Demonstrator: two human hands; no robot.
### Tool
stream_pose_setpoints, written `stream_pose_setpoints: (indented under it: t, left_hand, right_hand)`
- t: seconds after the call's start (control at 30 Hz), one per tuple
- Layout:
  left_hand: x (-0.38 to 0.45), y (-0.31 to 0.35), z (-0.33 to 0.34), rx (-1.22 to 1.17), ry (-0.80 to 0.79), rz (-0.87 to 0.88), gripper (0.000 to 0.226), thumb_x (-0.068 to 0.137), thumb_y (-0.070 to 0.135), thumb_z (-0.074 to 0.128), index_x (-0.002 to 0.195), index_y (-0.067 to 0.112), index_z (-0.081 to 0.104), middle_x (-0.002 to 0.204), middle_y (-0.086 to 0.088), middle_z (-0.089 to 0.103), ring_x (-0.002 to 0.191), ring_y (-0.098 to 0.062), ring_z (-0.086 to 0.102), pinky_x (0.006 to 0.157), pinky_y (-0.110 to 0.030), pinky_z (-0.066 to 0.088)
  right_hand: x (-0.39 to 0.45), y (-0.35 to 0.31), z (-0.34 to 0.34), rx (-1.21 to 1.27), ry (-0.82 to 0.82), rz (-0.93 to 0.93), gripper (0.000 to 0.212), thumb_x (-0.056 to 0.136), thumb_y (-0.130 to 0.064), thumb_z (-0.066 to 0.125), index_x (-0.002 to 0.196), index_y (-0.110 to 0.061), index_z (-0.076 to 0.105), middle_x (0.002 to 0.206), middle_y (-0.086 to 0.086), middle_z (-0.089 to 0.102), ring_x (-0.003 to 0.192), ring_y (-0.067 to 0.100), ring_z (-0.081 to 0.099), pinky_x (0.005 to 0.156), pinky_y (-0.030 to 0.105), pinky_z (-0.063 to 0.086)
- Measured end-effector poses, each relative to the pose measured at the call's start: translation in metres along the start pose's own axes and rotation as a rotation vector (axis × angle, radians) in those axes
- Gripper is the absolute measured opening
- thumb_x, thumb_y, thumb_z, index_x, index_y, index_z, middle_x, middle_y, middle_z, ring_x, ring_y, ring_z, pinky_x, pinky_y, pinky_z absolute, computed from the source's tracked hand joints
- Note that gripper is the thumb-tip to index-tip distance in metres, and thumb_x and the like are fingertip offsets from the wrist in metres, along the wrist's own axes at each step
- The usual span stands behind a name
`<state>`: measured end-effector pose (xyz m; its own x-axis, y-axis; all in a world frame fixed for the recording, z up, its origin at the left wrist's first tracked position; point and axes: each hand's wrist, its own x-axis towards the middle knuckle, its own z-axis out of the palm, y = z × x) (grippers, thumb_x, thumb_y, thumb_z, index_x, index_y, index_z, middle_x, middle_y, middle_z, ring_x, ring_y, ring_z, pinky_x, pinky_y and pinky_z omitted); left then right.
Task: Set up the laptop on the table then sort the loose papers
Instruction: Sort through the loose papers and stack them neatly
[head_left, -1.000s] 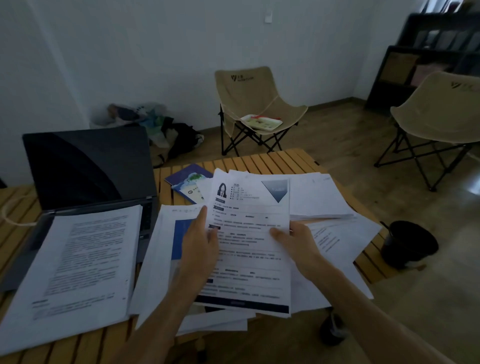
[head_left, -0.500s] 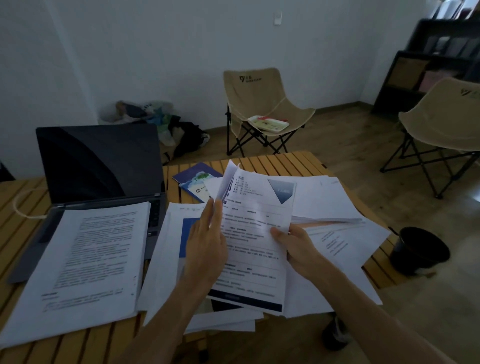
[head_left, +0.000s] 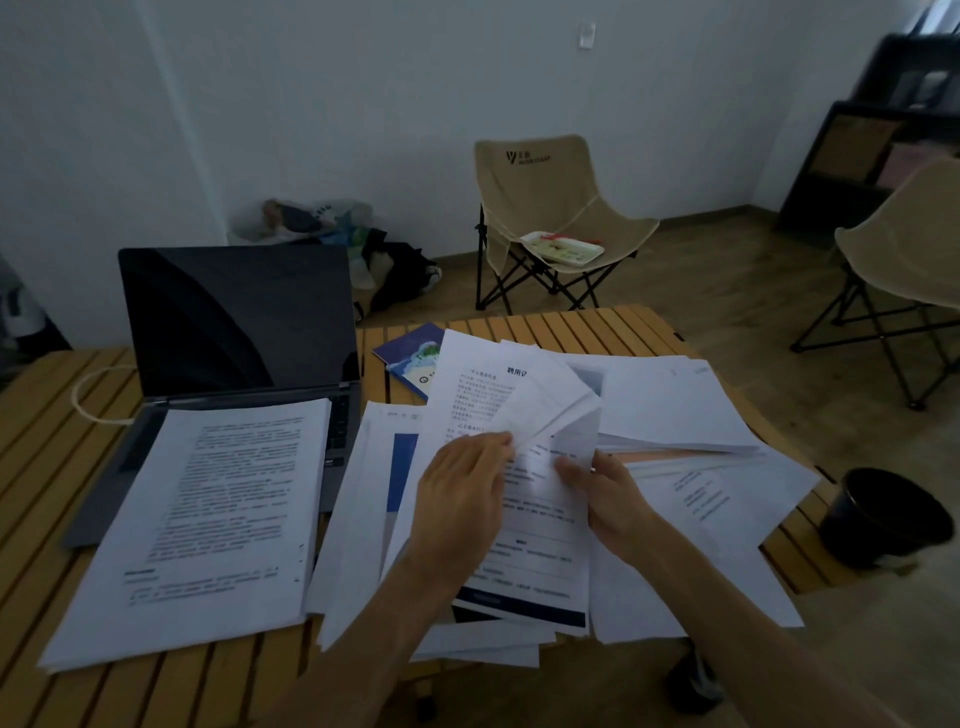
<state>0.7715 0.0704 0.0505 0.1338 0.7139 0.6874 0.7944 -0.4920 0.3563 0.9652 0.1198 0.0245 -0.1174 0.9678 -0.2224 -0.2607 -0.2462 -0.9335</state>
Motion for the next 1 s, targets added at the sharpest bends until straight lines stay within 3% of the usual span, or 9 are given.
stream_pose_setpoints:
  t: [0.17, 0.2, 0.27, 0.3, 0.37, 0.5, 0.63, 0.77, 1.0]
  left_hand:
    - [0.006, 0.001, -0.008, 0.044, 0.035, -0.038, 0.021, 0.098, 0.030, 0.041, 0.105, 0.019, 0.057, 0.128, -0.006, 0.063, 0.121, -0.020, 0.055, 0.107, -0.048, 0.043]
    - [0.009, -0.002, -0.012, 0.043, 0.058, -0.108, 0.020, 0.098, 0.029, 0.042, 0.104, 0.018, 0.057, 0.124, -0.006, 0.065, 0.114, -0.019, 0.059, 0.103, -0.046, 0.047]
    - [0.016, -0.012, -0.022, 0.013, 0.133, -0.278, 0.016, 0.100, 0.025, 0.046, 0.099, 0.016, 0.060, 0.096, -0.003, 0.071, 0.083, -0.016, 0.064, 0.073, -0.034, 0.054]
    - [0.018, -0.019, -0.027, -0.005, 0.163, -0.371, 0.012, 0.101, 0.022, 0.048, 0.096, 0.017, 0.059, 0.082, 0.000, 0.067, 0.070, -0.016, 0.060, 0.059, -0.030, 0.048]
    - [0.017, -0.041, -0.033, -0.032, 0.206, -0.567, 0.009, 0.102, 0.018, 0.049, 0.094, 0.015, 0.054, 0.073, 0.001, 0.059, 0.059, -0.018, 0.052, 0.048, -0.029, 0.036]
    - [0.003, -0.081, -0.035, -0.050, 0.182, -0.838, 0.007, 0.100, 0.015, 0.049, 0.096, 0.010, 0.053, 0.083, -0.008, 0.060, 0.071, -0.027, 0.052, 0.062, -0.035, 0.038]
    - [-0.004, -0.092, -0.033, -0.109, 0.142, -0.930, 0.006, 0.098, 0.015, 0.052, 0.102, 0.011, 0.054, 0.093, -0.005, 0.059, 0.082, -0.024, 0.054, 0.073, -0.037, 0.041]
    - [-0.004, -0.095, -0.029, -0.224, 0.127, -0.957, 0.011, 0.095, 0.016, 0.056, 0.106, 0.013, 0.056, 0.100, -0.004, 0.061, 0.091, -0.022, 0.057, 0.079, -0.035, 0.043]
    - [0.002, -0.094, -0.041, -0.520, 0.113, -1.049, 0.011, 0.098, 0.017, 0.057, 0.108, 0.011, 0.055, 0.102, -0.004, 0.060, 0.097, -0.024, 0.055, 0.080, -0.033, 0.044]
  right_hand:
    - [-0.002, -0.002, -0.001, 0.009, 0.004, 0.006, 0.026, 0.094, -0.009, 0.063, 0.118, 0.001, 0.066, 0.112, 0.019, 0.073, 0.101, 0.040, 0.071, 0.082, 0.050, 0.060]
    - [-0.002, -0.002, -0.001, 0.007, 0.008, 0.014, 0.026, 0.093, -0.011, 0.065, 0.116, 0.001, 0.067, 0.111, 0.019, 0.073, 0.100, 0.040, 0.071, 0.082, 0.051, 0.060]
    - [-0.001, -0.002, -0.004, -0.012, 0.040, 0.025, 0.025, 0.093, -0.014, 0.067, 0.115, -0.001, 0.069, 0.109, 0.016, 0.075, 0.099, 0.038, 0.072, 0.085, 0.052, 0.059]
    - [-0.001, 0.000, -0.005, -0.031, 0.060, 0.020, 0.023, 0.095, -0.015, 0.065, 0.114, -0.003, 0.070, 0.108, 0.014, 0.075, 0.099, 0.035, 0.072, 0.086, 0.051, 0.058]
    - [0.001, 0.003, -0.008, -0.133, 0.119, -0.007, 0.019, 0.099, -0.014, 0.060, 0.113, -0.009, 0.071, 0.107, 0.008, 0.076, 0.097, 0.029, 0.073, 0.088, 0.049, 0.059]
    - [-0.002, 0.002, -0.016, -0.353, 0.217, -0.077, 0.021, 0.101, -0.009, 0.053, 0.114, -0.011, 0.070, 0.103, 0.001, 0.076, 0.093, 0.018, 0.073, 0.086, 0.038, 0.060]
    - [-0.005, -0.002, -0.017, -0.391, 0.231, -0.107, 0.022, 0.100, -0.010, 0.055, 0.116, -0.009, 0.070, 0.101, -0.002, 0.075, 0.093, 0.014, 0.072, 0.081, 0.026, 0.059]
    - [-0.003, -0.003, -0.017, -0.399, 0.283, -0.086, 0.014, 0.098, -0.017, 0.061, 0.103, -0.016, 0.073, 0.095, 0.000, 0.076, 0.091, 0.018, 0.072, 0.087, 0.039, 0.060]
    - [-0.005, -0.008, 0.008, -0.295, 0.245, -0.065, 0.027, 0.083, -0.027, 0.080, 0.102, -0.010, 0.076, 0.090, 0.002, 0.078, 0.080, 0.018, 0.076, 0.076, 0.038, 0.063]
